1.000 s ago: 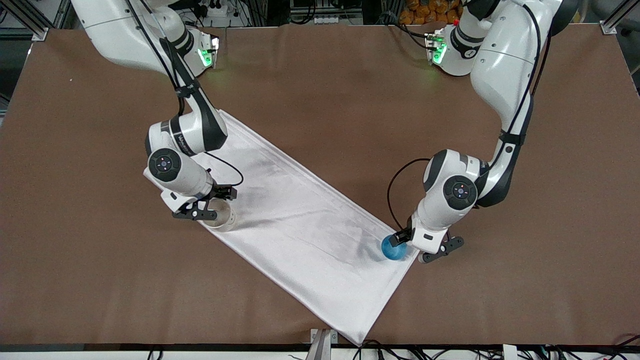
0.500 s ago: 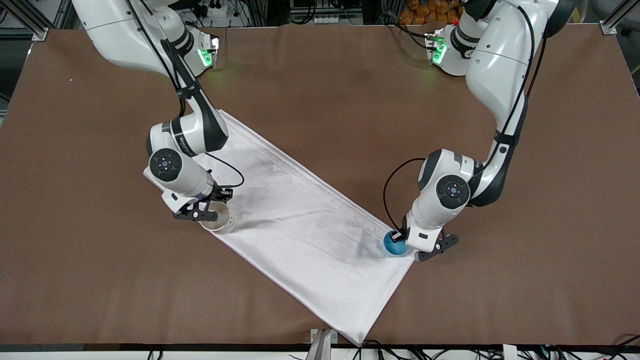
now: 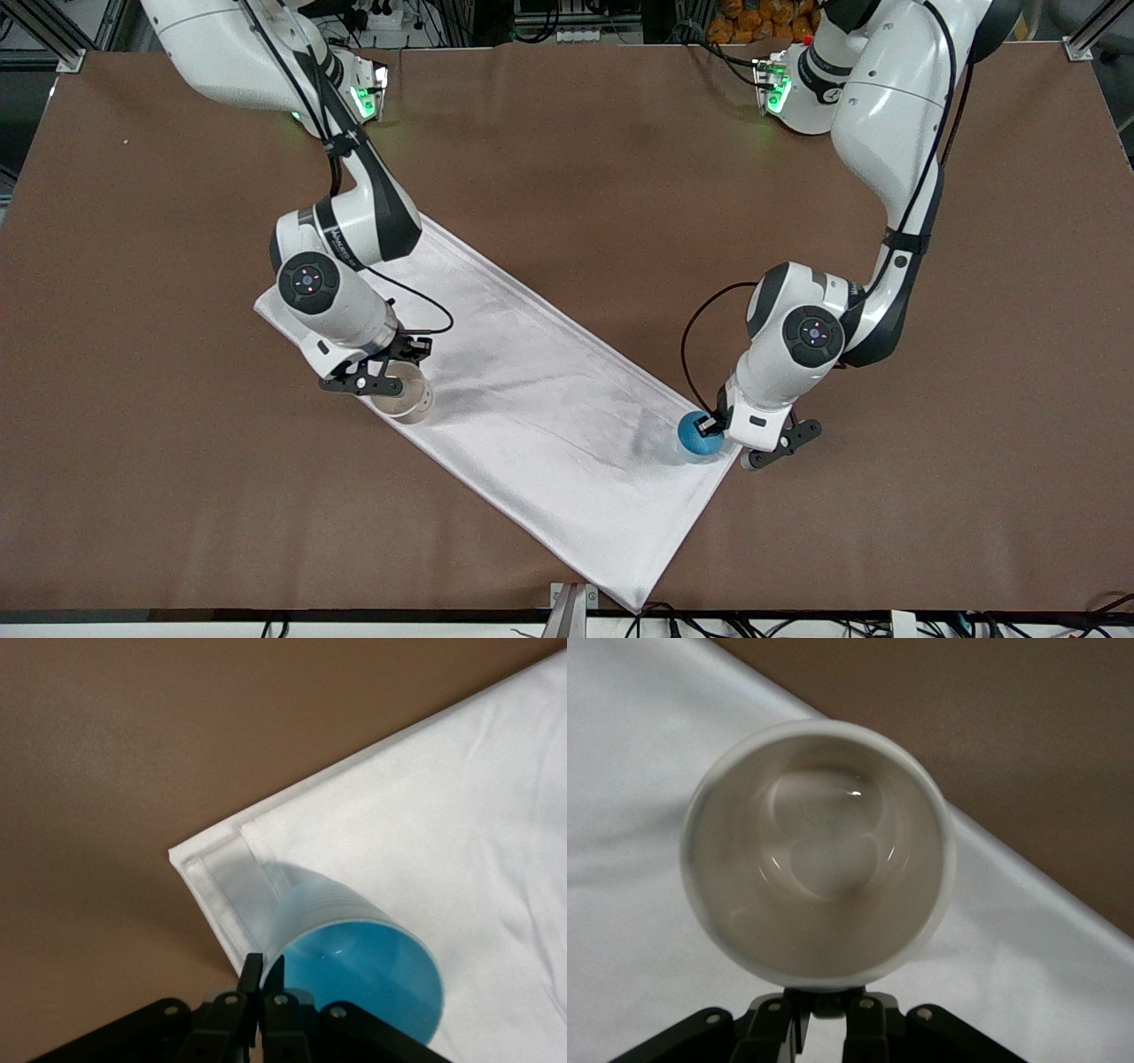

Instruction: Place blue cup into white mug on table

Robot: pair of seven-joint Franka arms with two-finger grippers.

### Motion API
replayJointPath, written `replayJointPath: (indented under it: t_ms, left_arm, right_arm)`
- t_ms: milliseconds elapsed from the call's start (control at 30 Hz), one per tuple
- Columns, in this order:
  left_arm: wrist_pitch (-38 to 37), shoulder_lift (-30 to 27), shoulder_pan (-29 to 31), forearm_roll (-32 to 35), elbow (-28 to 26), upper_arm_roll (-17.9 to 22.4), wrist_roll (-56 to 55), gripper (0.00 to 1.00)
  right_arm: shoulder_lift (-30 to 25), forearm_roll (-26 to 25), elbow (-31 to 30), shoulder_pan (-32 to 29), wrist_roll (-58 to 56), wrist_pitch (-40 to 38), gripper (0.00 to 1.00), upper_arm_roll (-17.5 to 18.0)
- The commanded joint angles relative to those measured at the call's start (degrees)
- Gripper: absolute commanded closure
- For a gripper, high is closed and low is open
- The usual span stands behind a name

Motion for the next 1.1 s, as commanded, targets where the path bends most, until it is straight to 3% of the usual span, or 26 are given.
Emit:
replayJointPath:
  t_ms: [0, 367, 867, 1067]
  left_arm:
    - [-2.0, -2.2, -0.2, 1.5, -0.8, 0.1, -1.6, 1.0]
    - [-14.3, -6.8, -0.2, 1.6, -2.2, 0.0, 0.9, 1.0]
    - [-14.4, -13.8, -0.9, 3.0, -11.9, -0.4, 1.5, 1.0]
    - [-14.6, -14.6, -1.3, 2.9, -12.8, -0.6, 1.5, 1.0]
  right_arm:
    - [0.5, 0.5, 4.5, 3.4, 5.7, -3.1, 1.0, 0.0]
    - [2.2, 0.7, 9.3, 13.5, 15.6, -3.1, 1.0, 0.0]
    - [10.2, -0.1, 18.0, 27.2, 28.5, -2.7, 1.0, 0.0]
    - [11.3, -0.3, 18.7, 30.4, 30.2, -2.4, 1.0, -0.1]
